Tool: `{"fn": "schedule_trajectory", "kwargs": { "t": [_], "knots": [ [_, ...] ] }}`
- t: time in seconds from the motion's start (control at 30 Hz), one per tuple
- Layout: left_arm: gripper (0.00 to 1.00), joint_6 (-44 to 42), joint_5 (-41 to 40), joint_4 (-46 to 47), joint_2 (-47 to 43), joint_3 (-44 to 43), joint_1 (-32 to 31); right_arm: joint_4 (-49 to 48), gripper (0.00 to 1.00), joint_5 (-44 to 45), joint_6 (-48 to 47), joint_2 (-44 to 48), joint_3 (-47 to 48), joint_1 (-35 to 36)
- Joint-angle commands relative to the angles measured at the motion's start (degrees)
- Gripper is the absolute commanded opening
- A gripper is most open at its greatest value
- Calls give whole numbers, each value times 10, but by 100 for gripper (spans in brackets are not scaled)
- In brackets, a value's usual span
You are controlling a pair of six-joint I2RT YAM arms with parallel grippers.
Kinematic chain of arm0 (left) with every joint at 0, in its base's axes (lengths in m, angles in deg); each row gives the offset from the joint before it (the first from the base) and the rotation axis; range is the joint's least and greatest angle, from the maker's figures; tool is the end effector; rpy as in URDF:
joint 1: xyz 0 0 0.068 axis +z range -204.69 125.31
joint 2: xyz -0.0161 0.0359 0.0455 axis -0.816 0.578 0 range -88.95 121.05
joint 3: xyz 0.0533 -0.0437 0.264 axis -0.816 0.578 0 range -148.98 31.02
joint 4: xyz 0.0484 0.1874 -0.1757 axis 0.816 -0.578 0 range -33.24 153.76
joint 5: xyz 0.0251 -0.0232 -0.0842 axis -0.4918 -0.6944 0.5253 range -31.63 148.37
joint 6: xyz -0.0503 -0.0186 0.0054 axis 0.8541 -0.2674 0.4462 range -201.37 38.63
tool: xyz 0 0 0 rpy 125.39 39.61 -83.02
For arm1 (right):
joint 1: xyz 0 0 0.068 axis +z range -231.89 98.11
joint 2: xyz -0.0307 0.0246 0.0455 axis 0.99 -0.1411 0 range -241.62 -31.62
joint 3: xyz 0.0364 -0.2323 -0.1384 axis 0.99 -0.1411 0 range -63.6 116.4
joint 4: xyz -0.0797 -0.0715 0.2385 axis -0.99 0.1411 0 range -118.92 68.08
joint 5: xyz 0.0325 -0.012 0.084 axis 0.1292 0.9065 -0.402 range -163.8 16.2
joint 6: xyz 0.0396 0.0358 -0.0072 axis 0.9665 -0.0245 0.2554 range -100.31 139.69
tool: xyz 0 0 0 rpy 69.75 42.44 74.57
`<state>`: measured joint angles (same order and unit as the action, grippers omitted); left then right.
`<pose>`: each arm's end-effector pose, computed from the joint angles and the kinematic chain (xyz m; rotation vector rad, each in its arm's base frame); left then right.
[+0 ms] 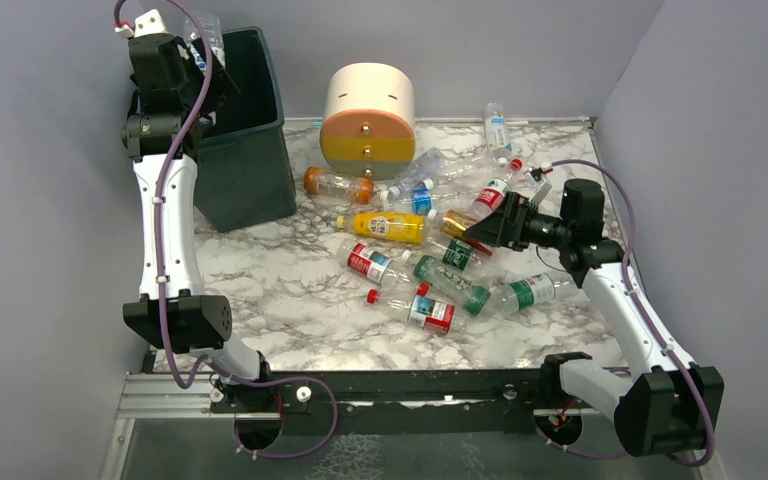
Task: Put the plastic bottles in the bin
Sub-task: Place the plastic bottle in the trash bin.
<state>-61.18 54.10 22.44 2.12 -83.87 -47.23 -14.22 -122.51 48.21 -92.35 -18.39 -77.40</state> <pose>0.3260 0.0454 0.4984 -0.4980 1.8088 -0.0830 0.2245 0.0444 0.2870 -0.0956 2.1286 1.2316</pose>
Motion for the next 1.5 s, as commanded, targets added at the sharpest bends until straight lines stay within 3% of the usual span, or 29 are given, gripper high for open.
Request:
{"fn": "schedule_trajectory", "kwargs": {
  "t": [0.0, 0.3, 0.43, 0.53, 1.0, 1.47],
  "knots": [
    [87, -9, 2, 19, -5, -9, 5, -7, 99, -14, 1, 3, -4, -2],
    [90, -12, 3, 18, -5, -8, 5, -6, 99, -15, 0, -2, 0, -2],
    [91, 2, 50, 19, -12, -4, 5, -8, 99, -15, 1, -5, 1, -2],
    [99, 13, 106, 19, -20, 9, -5, -8, 99, -13, 0, -6, 4, -2],
    [99, 24, 78, 15, -112, 133, -204, 4, 99, 0, -5, -14, 23, -2],
    [99, 141, 41, 73, -220, 440, -387, 20, 99, 23, -9, -4, 28, -2]
  ]
}}
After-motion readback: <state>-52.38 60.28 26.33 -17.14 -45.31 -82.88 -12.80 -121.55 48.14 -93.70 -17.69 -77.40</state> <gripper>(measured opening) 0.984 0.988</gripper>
